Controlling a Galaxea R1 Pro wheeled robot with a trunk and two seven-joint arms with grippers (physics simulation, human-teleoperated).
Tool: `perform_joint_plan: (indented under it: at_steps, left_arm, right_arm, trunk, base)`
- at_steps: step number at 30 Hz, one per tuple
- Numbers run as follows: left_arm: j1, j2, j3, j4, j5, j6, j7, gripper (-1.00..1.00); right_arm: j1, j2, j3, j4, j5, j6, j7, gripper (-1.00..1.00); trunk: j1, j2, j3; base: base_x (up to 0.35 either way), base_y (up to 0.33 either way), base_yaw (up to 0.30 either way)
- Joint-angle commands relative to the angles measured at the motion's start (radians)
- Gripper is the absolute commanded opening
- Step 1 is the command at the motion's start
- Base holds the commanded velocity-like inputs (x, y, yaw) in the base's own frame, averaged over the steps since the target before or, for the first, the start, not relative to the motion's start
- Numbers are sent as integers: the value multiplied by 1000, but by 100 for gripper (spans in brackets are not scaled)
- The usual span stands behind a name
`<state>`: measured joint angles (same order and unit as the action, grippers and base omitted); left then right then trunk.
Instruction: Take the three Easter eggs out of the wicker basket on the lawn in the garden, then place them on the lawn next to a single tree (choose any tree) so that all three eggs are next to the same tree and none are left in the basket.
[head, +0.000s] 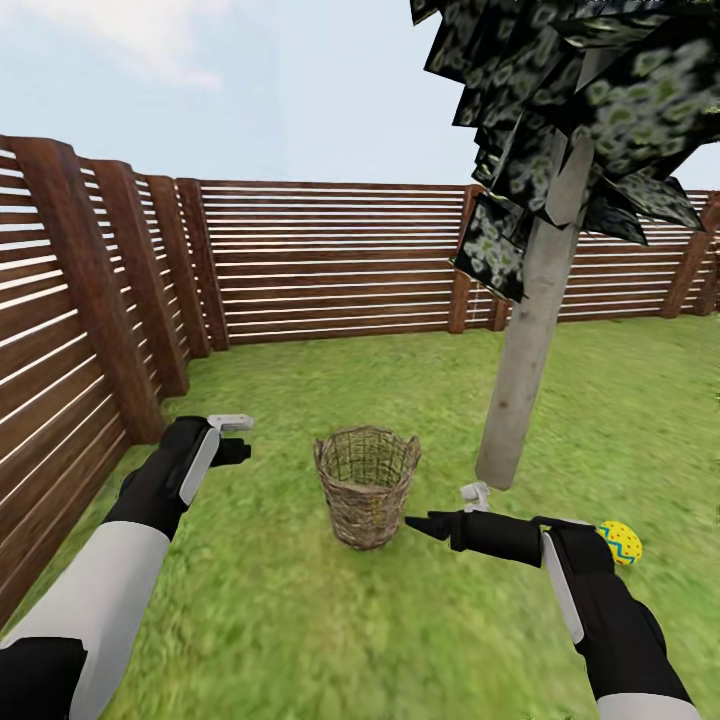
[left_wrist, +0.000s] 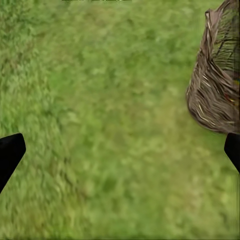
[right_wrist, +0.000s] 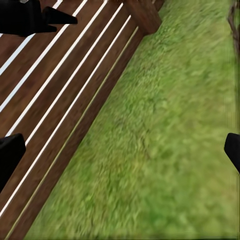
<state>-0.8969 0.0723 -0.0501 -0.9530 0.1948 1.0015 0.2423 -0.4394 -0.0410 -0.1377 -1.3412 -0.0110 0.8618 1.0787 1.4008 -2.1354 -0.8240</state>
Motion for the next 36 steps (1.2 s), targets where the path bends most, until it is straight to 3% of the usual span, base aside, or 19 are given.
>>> perform_joint_plan:
  at_steps: [1,22,36]
  left_arm:
    - [0,1,-4,-1,11,3,10,100]
    - [0,0,-4,0,11,3,11,100]
    - [0,0,-5,1,10,2,11,100]
  right_arm:
    - [-1,0,-1,0,-1,8,3,100]
    - [-1,0,1,2,-1,10,2,100]
    - [-1,0,1,2,0,11,0,100]
  trunk:
    - [0,0,-1]
    - [0,0,-1]
    - [0,0,-1]
  base:
    - [0,0,-228]
    - [16,28,-283]
    - [143,15,-293]
